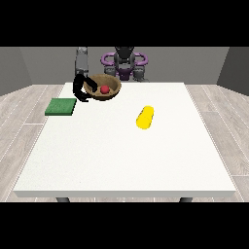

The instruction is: Pick the cup and pour the ball into the bowl, then pick the bowl and place it on the pad

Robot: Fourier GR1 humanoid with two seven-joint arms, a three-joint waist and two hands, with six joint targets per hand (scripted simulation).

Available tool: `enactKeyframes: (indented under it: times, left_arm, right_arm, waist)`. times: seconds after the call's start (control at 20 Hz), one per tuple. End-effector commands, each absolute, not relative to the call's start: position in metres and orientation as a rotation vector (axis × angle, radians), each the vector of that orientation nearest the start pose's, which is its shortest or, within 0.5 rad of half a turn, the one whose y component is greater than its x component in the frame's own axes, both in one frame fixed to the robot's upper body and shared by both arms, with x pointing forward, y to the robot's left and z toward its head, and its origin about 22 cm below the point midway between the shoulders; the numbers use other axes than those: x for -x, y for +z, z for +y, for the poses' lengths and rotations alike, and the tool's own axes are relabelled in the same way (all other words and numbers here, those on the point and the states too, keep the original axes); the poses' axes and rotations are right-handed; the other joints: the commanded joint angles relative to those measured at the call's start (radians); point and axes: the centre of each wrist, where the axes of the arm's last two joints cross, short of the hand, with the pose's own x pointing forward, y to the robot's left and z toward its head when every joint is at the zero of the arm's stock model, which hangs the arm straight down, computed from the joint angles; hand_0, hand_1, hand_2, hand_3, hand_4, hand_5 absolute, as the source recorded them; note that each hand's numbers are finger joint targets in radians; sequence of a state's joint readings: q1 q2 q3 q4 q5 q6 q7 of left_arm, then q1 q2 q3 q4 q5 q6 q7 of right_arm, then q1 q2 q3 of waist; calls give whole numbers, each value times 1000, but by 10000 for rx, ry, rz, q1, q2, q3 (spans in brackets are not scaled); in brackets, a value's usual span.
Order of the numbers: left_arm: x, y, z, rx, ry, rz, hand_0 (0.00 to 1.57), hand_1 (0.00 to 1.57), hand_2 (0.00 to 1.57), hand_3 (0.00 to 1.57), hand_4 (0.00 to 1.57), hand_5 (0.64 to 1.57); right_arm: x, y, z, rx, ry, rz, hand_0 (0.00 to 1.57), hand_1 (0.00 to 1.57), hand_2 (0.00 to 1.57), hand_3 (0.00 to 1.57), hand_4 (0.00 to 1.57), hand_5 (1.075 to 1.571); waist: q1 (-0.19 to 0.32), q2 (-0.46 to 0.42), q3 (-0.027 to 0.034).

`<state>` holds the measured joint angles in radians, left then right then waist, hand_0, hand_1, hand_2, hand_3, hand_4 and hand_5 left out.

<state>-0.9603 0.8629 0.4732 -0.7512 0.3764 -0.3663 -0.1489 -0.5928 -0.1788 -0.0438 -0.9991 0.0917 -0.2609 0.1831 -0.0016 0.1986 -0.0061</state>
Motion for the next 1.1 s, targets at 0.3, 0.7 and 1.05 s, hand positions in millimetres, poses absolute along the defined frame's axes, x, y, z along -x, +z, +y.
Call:
enactKeyframes:
  times: [0.3, 0.7, 1.05]
  left_arm:
    - [-321, 314, 523, -2775, 1290, -22445, 0, 0, 0, 0, 0, 1539]
    - [-332, 333, 494, -2450, 812, -23027, 0, 0, 0, 0, 0, 1531]
    - [-331, 342, 479, -2358, 343, -23077, 0, 0, 0, 0, 0, 1536]
  right_arm:
    - [-385, 83, -287, 4050, 1877, -14243, 1571, 1571, 1571, 1571, 1302, 1519]
    - [-387, 104, -368, 4382, 1210, -15108, 1571, 1571, 1571, 1571, 1305, 1533]
    - [-374, 87, -416, 3990, -83, -15062, 1571, 1571, 1571, 1108, 1296, 1537]
  waist:
    - [-898, 953, 59]
    - [-611, 1419, 72]
    - [-7, 1667, 79]
